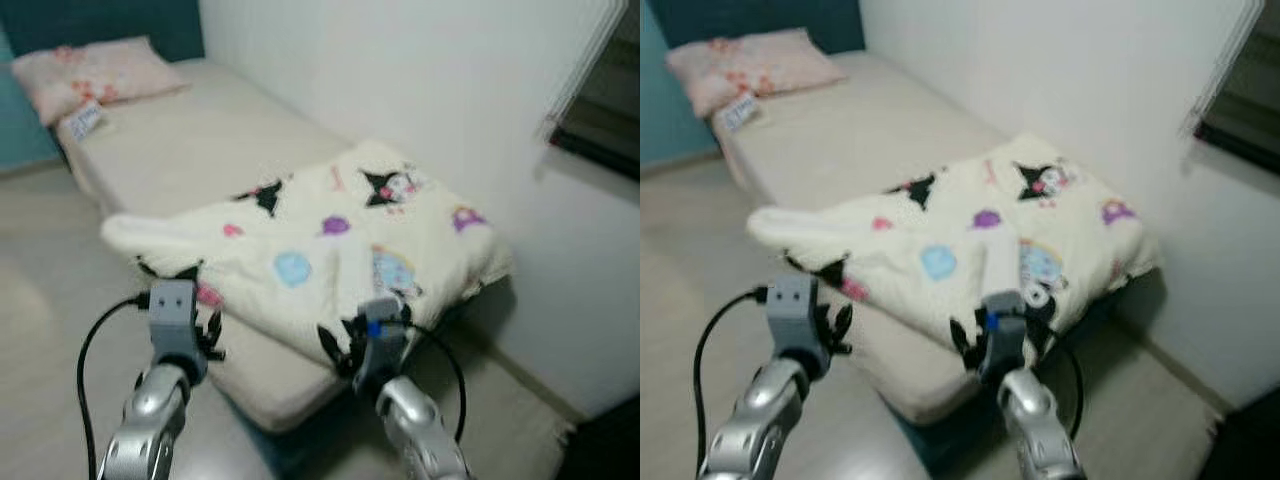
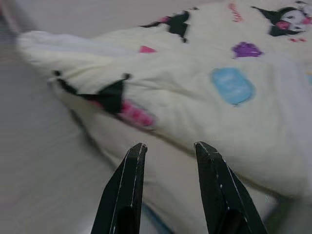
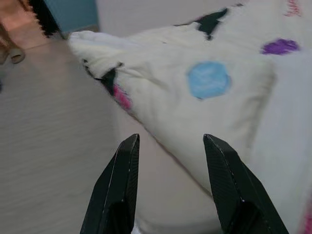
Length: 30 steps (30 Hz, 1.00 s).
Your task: Clean up the room
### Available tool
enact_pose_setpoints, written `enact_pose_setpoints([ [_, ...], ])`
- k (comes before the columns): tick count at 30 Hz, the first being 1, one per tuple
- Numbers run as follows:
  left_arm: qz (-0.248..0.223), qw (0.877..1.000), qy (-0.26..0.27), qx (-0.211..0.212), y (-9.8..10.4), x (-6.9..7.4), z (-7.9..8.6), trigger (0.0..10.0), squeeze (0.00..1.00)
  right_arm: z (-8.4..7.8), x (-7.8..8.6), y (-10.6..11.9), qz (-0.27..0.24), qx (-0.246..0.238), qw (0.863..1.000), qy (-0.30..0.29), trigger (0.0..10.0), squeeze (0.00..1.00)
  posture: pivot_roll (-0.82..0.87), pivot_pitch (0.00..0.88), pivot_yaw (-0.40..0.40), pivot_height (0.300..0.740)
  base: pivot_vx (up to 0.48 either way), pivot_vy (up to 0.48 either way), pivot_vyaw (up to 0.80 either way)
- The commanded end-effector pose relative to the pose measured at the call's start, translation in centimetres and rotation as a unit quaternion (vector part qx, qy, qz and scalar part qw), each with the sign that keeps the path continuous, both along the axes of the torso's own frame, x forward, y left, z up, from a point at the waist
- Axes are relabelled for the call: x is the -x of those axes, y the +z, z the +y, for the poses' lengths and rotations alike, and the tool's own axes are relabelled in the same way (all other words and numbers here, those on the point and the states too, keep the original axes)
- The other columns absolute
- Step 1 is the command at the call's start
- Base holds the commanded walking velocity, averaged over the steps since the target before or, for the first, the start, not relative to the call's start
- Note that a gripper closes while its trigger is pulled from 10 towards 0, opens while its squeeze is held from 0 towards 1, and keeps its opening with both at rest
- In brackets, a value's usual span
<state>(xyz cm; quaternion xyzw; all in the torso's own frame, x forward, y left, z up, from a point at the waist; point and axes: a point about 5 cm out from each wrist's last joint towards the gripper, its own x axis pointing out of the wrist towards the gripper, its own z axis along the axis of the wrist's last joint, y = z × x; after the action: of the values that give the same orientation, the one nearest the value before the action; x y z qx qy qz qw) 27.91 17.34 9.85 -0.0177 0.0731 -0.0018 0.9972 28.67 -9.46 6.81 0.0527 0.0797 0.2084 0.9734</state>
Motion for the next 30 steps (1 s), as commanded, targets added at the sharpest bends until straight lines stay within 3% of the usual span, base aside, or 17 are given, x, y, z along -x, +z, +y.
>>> enact_pose_setpoints([
  [1, 0.0, 1.0, -0.007, -0.006, -0.1, 0.1, -0.3, 10.0, 0.0, -0.5, 0.2, -0.3, 0.001, 0.01, 1.0, -0.002, 10.0, 0.0, 0.08, 0.047, -0.071, 0.74, 0.0, 0.0, 0.0],
  [13, -0.009, 1.0, -0.009, -0.005, 0.1, -0.1, -0.9, 10.0, 0.0, -0.5, 0.3, -0.2, -0.007, 0.019, 1.0, 0.011, 10.0, 0.0, 0.08, 0.041, -0.071, 0.74, 0.0, 0.0, 0.8],
  [22, 0.017, 1.0, 0.008, 0.002, -0.4, -0.1, -0.4, 10.0, 0.0, -0.4, 0.1, 0.1, -0.019, 0.02, 0.999, 0.019, 10.0, 0.0, 0.08, 0.036, -0.064, 0.74, 0.0, 0.0, 0.8],
  [24, 0.011, 1.0, -0.013, -0.022, -0.4, -0.1, -0.6, 10.0, 0.0, -0.8, 0.0, 0.1, -0.021, 0.025, 0.999, 0.008, 10.0, 0.0, 0.08, 0.034, -0.061, 0.74, 0.0, 0.0, 0.8],
  [30, 0.009, 0.999, -0.022, -0.027, -0.4, -0.2, -0.8, 10.0, 0.0, -1.5, -0.2, 0.2, -0.024, 0.031, 0.999, -0.008, 10.0, 0.0, 0.07, 0.027, -0.05, 0.74, 0.0, 0.0, 0.8],
])
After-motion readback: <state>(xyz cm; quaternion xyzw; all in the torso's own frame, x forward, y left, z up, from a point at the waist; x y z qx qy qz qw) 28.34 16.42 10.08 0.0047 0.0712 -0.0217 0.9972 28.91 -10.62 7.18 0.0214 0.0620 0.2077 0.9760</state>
